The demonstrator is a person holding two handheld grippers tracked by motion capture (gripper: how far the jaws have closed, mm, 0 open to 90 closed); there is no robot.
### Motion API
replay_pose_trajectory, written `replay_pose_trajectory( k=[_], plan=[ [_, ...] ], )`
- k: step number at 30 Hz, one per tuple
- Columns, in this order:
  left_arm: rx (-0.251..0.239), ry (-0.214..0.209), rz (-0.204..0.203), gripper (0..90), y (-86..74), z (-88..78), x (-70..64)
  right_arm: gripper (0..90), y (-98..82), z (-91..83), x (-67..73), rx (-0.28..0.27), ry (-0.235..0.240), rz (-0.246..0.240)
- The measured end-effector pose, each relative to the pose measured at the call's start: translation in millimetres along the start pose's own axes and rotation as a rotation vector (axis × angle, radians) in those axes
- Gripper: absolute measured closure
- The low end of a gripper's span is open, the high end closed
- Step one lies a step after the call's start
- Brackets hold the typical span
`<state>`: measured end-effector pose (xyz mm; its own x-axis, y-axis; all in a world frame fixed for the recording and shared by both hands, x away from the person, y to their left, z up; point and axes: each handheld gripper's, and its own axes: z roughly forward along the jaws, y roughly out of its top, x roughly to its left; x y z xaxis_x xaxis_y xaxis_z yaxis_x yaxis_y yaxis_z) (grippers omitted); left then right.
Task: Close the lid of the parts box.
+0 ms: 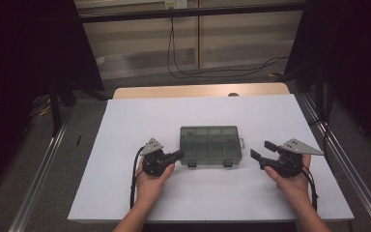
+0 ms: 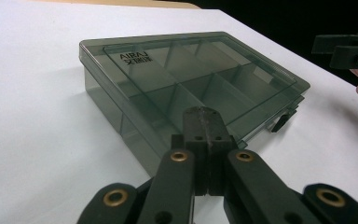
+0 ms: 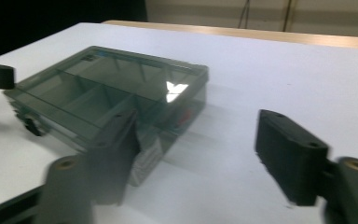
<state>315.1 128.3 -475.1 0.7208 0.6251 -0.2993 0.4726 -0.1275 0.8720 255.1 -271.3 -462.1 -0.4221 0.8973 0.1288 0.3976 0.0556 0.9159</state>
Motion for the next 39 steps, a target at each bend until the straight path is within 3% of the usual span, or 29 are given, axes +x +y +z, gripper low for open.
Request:
replay_pose_trajectory(
  k=[5,9,10,13,21,22,23,39],
  plan=[
    [0.002,-0.002,0.001,90.0,0.0,-0.1,0.3,11.7,-0.5,-5.0,-10.0,-0.004,-0.029,0.018],
    [0.002,-0.021,0.005,90.0,-0.2,-0.2,1.8,1.1,-0.6,-7.2,-15.4,0.008,-0.015,0.033],
    [-0.001,-0.007,0.000,90.0,-0.3,-0.1,0.8,0.0,-0.8,-8.2,-15.9,0.013,-0.009,0.026],
    [-0.002,-0.006,-0.002,90.0,-0.2,0.0,0.7,0.0,-1.3,-11.8,-16.4,0.014,-0.017,0.003],
    [-0.004,-0.019,0.000,90.0,-0.4,0.3,1.2,0.0,-5.9,-21.3,-26.8,0.019,-0.049,0.007],
    [-0.001,0.001,0.003,90.0,-0.3,0.2,0.2,0.0,-6.8,-22.5,-28.1,0.023,-0.053,0.008],
    [0.003,-0.005,0.012,90.0,-0.3,0.0,0.8,0.0,-7.8,-23.5,-29.9,0.025,-0.056,0.003],
    [0.010,-0.019,0.038,90.0,0.4,1.1,-0.3,0.0,-13.4,-31.0,-46.1,0.017,-0.076,0.054]
  ],
)
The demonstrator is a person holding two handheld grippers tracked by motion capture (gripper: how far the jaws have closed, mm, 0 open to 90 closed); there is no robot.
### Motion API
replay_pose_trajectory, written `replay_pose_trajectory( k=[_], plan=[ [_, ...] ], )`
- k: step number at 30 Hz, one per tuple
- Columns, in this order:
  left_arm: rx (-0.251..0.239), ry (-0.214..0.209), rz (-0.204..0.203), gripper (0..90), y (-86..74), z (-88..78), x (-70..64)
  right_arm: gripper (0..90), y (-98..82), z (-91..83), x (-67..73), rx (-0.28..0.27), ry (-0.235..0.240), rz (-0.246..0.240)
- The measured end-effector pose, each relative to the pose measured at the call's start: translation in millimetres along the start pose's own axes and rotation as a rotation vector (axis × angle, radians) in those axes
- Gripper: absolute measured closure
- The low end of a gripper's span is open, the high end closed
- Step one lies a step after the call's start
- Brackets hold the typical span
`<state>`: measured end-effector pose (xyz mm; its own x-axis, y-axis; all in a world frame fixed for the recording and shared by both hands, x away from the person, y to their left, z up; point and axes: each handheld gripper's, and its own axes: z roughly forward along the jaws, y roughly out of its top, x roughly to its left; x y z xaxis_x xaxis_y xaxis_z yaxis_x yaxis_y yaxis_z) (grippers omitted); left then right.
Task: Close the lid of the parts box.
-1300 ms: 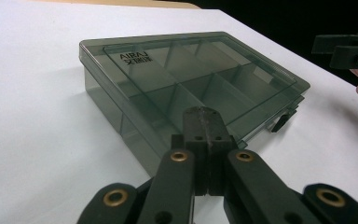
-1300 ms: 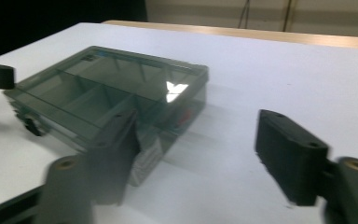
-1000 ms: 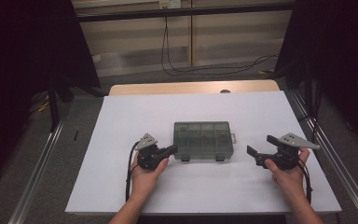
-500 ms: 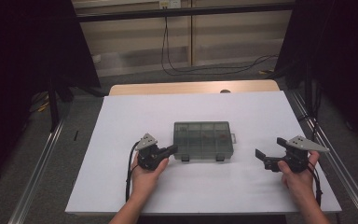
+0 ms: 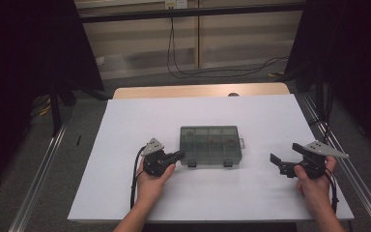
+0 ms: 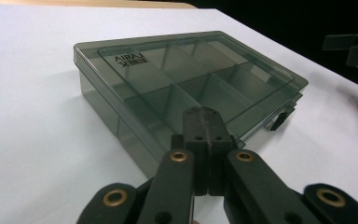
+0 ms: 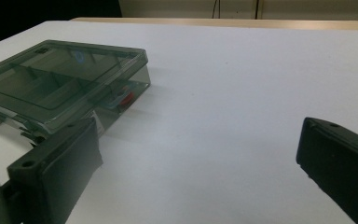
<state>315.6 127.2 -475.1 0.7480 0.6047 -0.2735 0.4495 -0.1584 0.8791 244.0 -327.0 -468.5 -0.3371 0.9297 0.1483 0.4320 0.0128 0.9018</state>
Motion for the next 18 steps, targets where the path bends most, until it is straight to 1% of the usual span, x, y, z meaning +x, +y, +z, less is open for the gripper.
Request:
replay_pose_trajectory(
  k=[3,5,6,7,8,9,10,11,12,14,15,16,18],
  plan=[
    [0.005,0.005,-0.004,90.0,0.8,0.0,-0.5,0.0,-1.2,-0.2,-2.0,0.001,-0.008,-0.001],
    [0.013,-0.011,-0.004,90.0,1.7,-0.1,-0.3,0.0,-1.4,0.0,-1.6,0.003,-0.007,0.000],
    [0.023,-0.003,0.000,90.0,2.2,-0.6,-0.7,0.0,-1.3,0.1,-1.4,0.002,-0.007,-0.007],
    [0.025,-0.004,0.003,90.0,2.5,-0.8,-0.6,0.0,-1.2,0.3,-0.6,0.003,-0.010,-0.008],
    [0.023,-0.003,0.005,90.0,2.7,-0.8,-0.6,0.0,-1.2,0.5,-0.4,0.003,-0.008,-0.014],
    [0.011,-0.009,-0.002,90.0,2.9,-0.5,-0.8,0.0,-1.3,0.5,0.0,0.006,-0.008,-0.012],
    [0.017,-0.003,0.007,89.9,3.5,-1.4,-0.4,0.0,-1.3,0.7,0.0,0.006,-0.008,-0.014],
    [0.010,-0.012,0.004,88.2,3.9,-1.8,-0.1,0.0,-1.3,0.8,0.1,0.005,-0.007,-0.014],
    [0.007,-0.007,0.003,85.0,4.1,-2.2,-0.5,0.0,-1.2,0.6,0.1,0.005,-0.006,-0.011],
    [0.001,-0.005,0.007,81.7,4.7,-3.1,-0.8,0.0,-1.2,0.6,0.0,0.004,-0.006,-0.009],
    [0.002,-0.001,0.017,79.3,5.2,-4.5,-0.8,0.0,-1.3,0.6,-0.1,0.004,-0.006,-0.008],
    [-0.006,-0.013,0.016,75.8,5.2,-4.9,-0.4,0.0,-1.3,0.6,-0.1,0.004,-0.005,-0.007],
    [-0.009,0.016,0.019,69.6,6.1,-6.5,-1.6,0.0,-1.3,0.7,0.1,0.004,-0.005,-0.006]
  ],
)
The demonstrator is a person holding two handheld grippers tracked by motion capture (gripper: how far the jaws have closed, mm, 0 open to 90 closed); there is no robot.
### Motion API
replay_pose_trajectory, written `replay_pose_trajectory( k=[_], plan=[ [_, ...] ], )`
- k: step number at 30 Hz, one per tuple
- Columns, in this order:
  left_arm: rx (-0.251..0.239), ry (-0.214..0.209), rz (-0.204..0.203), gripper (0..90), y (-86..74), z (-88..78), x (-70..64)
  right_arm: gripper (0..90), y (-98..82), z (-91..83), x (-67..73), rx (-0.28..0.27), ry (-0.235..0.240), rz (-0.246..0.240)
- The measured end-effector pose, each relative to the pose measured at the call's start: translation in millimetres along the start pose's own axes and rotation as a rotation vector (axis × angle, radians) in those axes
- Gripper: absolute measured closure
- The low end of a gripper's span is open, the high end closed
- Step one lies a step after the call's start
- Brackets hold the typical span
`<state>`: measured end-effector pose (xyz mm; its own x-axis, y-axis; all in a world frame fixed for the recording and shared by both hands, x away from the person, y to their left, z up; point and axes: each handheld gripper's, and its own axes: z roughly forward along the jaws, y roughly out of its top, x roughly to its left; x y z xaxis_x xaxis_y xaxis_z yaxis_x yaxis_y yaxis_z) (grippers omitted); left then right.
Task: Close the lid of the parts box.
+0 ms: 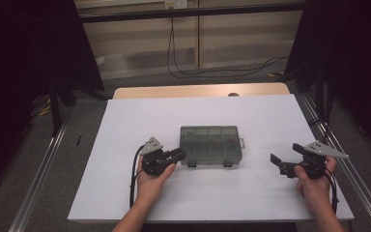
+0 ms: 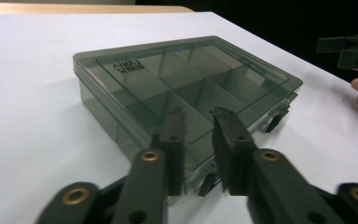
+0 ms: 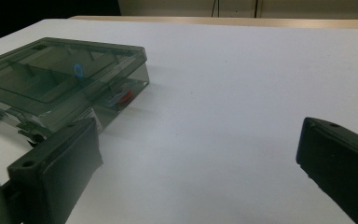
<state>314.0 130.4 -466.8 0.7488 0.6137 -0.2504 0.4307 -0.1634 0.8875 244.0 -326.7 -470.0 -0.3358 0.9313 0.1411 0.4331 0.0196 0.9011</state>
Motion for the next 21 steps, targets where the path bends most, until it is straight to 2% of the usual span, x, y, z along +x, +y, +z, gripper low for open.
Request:
replay_pose_trajectory(
  k=[2,3,4,7,9,11,13,15,21],
  plan=[
    [-0.013,-0.011,-0.001,58.1,0.6,-0.8,1.1,0.0,0.0,0.0,0.1,-0.001,0.003,-0.002],
    [-0.006,0.007,-0.005,53.2,1.1,-2.3,0.6,0.0,0.0,0.1,0.2,-0.001,0.003,-0.003],
    [-0.020,-0.021,-0.015,49.0,1.0,-2.4,2.0,0.0,-0.1,0.1,0.4,-0.001,0.004,-0.003],
    [-0.028,-0.030,-0.024,30.5,1.7,-4.3,2.9,0.0,0.0,0.2,0.9,0.001,0.005,0.000],
    [-0.025,-0.017,-0.029,20.7,2.6,-5.5,1.8,0.0,0.0,0.3,1.0,0.000,0.006,-0.002],
    [-0.020,-0.016,-0.017,10.8,2.8,-6.3,1.5,0.0,-0.2,0.4,1.0,0.001,0.007,0.003],
    [-0.019,-0.044,-0.005,3.2,2.2,-7.5,2.3,0.0,-0.2,0.3,0.6,0.000,0.006,0.000],
    [-0.022,-0.062,0.009,0.0,1.0,-10.0,3.5,0.0,-0.2,0.0,0.5,-0.001,0.006,0.001],
    [-0.022,-0.010,0.022,0.0,-0.6,-21.8,9.7,0.0,-0.4,0.0,0.3,0.001,0.004,0.003]
  ],
)
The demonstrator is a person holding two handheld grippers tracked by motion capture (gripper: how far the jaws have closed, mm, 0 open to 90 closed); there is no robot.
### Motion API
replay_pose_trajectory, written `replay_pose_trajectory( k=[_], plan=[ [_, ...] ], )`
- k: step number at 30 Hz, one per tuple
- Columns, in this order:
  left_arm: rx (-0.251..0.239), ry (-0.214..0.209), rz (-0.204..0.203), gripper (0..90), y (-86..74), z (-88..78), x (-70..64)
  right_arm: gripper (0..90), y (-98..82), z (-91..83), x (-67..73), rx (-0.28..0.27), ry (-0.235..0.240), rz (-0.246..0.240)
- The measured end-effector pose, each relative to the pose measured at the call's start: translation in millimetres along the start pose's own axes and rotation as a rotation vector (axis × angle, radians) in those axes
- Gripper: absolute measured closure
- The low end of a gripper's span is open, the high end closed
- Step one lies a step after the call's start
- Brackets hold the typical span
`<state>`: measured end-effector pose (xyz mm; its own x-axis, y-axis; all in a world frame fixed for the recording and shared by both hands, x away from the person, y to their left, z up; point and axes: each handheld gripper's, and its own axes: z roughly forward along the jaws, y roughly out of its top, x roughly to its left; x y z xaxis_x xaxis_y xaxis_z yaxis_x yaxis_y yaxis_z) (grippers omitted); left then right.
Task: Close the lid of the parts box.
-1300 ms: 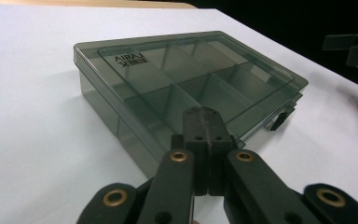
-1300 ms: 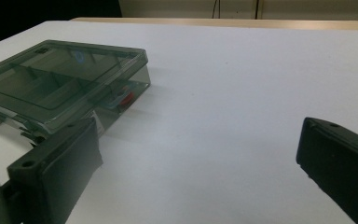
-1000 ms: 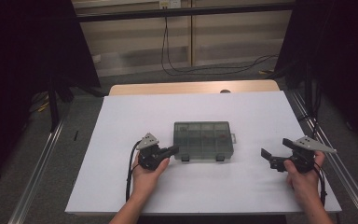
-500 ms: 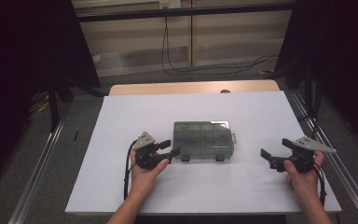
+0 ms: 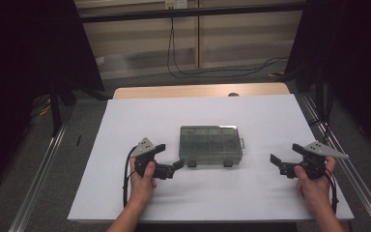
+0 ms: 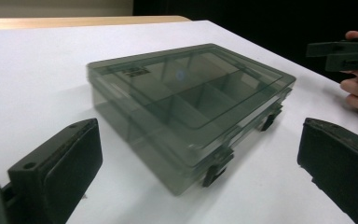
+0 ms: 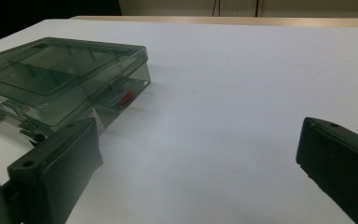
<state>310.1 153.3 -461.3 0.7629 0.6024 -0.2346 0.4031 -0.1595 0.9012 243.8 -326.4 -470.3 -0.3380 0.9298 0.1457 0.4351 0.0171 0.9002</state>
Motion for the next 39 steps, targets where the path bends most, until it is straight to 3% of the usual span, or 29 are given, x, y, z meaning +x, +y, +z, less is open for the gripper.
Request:
replay_pose_trajectory(
  k=[3,5,14,29,31,39],
  plan=[
    [-0.018,-0.002,-0.012,0.0,-0.1,-7.2,6.0,0.0,-0.1,0.0,0.2,0.000,0.001,0.000],
    [-0.026,0.023,-0.024,0.0,0.1,-12.3,8.0,0.0,-0.2,0.1,0.3,0.001,0.002,0.002],
    [-0.039,0.068,-0.018,0.0,-2.4,-33.3,21.1,0.0,-0.4,0.3,-0.1,0.001,-0.001,0.003],
    [-0.033,0.152,-0.014,0.0,-11.2,-66.9,44.4,0.0,-0.9,0.5,-0.7,0.000,-0.002,0.006],
    [-0.044,0.158,-0.031,0.0,-12.4,-69.9,46.3,0.0,-1.1,0.4,-0.7,0.003,-0.003,0.010],
    [-0.018,0.189,-0.011,0.0,-19.5,-86.1,55.2,0.0,-1.1,0.4,-1.6,0.000,-0.005,0.008]
  ],
)
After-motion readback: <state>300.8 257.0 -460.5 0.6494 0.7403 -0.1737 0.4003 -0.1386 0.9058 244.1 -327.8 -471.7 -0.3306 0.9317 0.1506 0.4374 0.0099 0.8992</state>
